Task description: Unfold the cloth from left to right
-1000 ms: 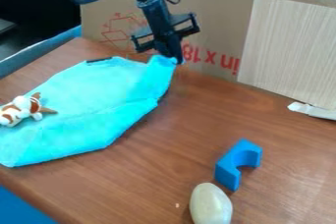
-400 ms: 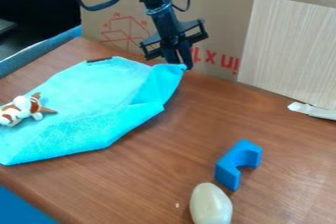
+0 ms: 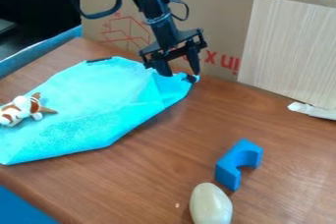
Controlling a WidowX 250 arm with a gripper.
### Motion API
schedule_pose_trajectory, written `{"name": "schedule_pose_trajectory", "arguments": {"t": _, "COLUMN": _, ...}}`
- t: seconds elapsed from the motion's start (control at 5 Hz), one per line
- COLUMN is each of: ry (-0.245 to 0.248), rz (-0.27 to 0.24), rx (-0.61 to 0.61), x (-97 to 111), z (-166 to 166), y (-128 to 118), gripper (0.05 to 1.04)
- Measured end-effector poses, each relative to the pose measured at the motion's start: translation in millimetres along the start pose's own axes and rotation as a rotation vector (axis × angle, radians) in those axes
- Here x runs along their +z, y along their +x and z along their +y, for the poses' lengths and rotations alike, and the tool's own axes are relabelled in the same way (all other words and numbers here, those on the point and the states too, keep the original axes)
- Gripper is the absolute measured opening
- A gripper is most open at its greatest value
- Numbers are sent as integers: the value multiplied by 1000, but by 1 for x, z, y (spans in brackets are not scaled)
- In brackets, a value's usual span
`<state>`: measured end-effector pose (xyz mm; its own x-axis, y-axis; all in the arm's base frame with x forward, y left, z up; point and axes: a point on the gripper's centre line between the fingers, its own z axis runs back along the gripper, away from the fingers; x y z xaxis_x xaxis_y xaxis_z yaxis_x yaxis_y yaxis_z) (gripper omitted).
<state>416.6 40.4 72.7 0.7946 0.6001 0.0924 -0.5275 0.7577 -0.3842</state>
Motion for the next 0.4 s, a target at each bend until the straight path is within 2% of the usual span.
{"name": "schedule_pose_trajectory", "arguments": {"t": 0.2, "ry": -45, "rz": -27, "rx": -45, "x": 19, "z": -10, "y": -4, "gripper": 1005}}
{"name": "schedule_pose_trajectory", "arguments": {"t": 0.4, "ry": -116, "rz": -85, "rx": -101, "x": 63, "z": -11, "y": -9, "gripper": 1000}}
